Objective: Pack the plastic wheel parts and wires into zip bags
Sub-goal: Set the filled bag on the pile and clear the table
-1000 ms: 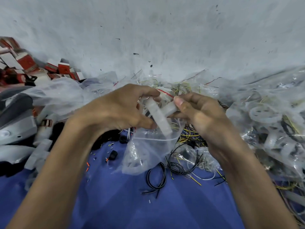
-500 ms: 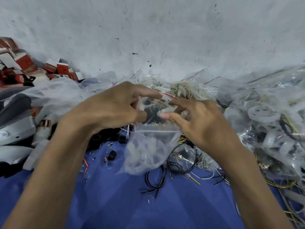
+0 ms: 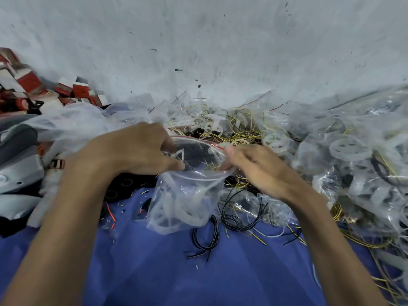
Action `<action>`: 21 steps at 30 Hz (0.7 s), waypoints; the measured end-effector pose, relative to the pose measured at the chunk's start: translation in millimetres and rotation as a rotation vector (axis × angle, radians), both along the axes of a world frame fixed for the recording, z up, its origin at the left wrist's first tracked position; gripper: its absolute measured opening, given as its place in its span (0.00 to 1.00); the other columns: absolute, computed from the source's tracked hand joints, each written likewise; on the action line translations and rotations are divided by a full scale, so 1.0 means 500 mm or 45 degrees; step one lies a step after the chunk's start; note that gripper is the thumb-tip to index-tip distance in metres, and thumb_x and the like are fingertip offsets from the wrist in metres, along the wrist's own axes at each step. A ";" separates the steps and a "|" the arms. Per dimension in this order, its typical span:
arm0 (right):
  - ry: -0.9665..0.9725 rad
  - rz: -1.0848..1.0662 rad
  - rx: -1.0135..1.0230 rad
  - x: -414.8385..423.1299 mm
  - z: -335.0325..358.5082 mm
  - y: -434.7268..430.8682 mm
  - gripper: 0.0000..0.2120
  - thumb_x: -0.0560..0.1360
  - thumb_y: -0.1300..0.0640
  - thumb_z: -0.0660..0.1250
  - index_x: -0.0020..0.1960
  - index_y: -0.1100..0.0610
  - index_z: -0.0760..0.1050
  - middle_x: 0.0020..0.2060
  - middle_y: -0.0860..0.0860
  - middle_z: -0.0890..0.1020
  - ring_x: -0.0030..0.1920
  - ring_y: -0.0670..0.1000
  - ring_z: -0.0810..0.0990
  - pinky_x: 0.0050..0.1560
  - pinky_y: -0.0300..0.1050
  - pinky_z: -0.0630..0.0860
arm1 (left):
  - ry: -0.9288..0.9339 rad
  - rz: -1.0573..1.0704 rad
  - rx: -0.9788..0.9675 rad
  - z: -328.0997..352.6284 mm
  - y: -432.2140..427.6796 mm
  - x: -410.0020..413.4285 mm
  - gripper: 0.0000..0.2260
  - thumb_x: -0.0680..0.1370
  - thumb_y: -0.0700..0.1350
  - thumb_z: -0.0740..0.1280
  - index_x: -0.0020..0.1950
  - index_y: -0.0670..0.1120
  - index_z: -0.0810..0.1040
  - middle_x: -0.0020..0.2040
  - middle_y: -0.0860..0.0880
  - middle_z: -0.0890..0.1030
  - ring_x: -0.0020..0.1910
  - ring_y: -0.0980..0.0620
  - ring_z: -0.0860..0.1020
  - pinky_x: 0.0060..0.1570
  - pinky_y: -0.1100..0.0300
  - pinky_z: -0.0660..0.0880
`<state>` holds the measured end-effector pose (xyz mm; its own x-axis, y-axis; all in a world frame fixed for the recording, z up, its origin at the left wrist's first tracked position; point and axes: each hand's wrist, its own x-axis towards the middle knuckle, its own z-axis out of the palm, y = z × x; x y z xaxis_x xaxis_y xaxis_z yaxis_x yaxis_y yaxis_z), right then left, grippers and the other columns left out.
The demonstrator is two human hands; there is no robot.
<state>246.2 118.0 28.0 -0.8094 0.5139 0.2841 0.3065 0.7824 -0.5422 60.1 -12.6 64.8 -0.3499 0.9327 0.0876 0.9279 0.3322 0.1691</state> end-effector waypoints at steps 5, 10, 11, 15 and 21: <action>0.316 -0.214 0.309 -0.029 0.004 -0.022 0.10 0.76 0.54 0.63 0.49 0.55 0.82 0.39 0.51 0.76 0.39 0.48 0.73 0.41 0.41 0.65 | 0.174 0.044 0.512 0.028 -0.028 0.015 0.21 0.67 0.44 0.66 0.59 0.58 0.76 0.45 0.60 0.78 0.40 0.59 0.73 0.48 0.57 0.72; 0.508 -0.297 0.137 -0.061 0.066 -0.032 0.18 0.68 0.54 0.62 0.55 0.54 0.81 0.36 0.43 0.77 0.40 0.47 0.75 0.45 0.37 0.68 | 0.105 0.062 0.495 0.052 -0.040 0.028 0.23 0.68 0.39 0.65 0.61 0.56 0.75 0.39 0.64 0.75 0.38 0.66 0.72 0.40 0.63 0.64; 0.382 -0.279 0.155 -0.067 0.065 -0.029 0.17 0.69 0.55 0.64 0.56 0.55 0.81 0.34 0.41 0.75 0.40 0.46 0.73 0.44 0.35 0.66 | 0.094 0.121 0.450 0.050 -0.042 0.022 0.24 0.69 0.38 0.65 0.63 0.55 0.76 0.42 0.60 0.76 0.42 0.60 0.72 0.45 0.62 0.65; 0.597 -0.131 0.226 -0.091 0.056 -0.030 0.24 0.70 0.58 0.59 0.66 0.52 0.73 0.38 0.49 0.72 0.35 0.43 0.71 0.43 0.36 0.66 | 0.106 0.136 0.788 0.068 -0.066 0.013 0.26 0.62 0.46 0.60 0.60 0.52 0.78 0.46 0.53 0.79 0.47 0.51 0.75 0.49 0.59 0.67; 0.974 0.437 -0.806 -0.118 -0.010 -0.021 0.16 0.71 0.67 0.59 0.46 0.53 0.82 0.46 0.50 0.79 0.38 0.42 0.79 0.41 0.39 0.77 | 0.093 0.291 0.693 0.060 -0.056 -0.009 0.24 0.70 0.38 0.65 0.66 0.51 0.74 0.53 0.57 0.77 0.61 0.51 0.72 0.53 0.64 0.63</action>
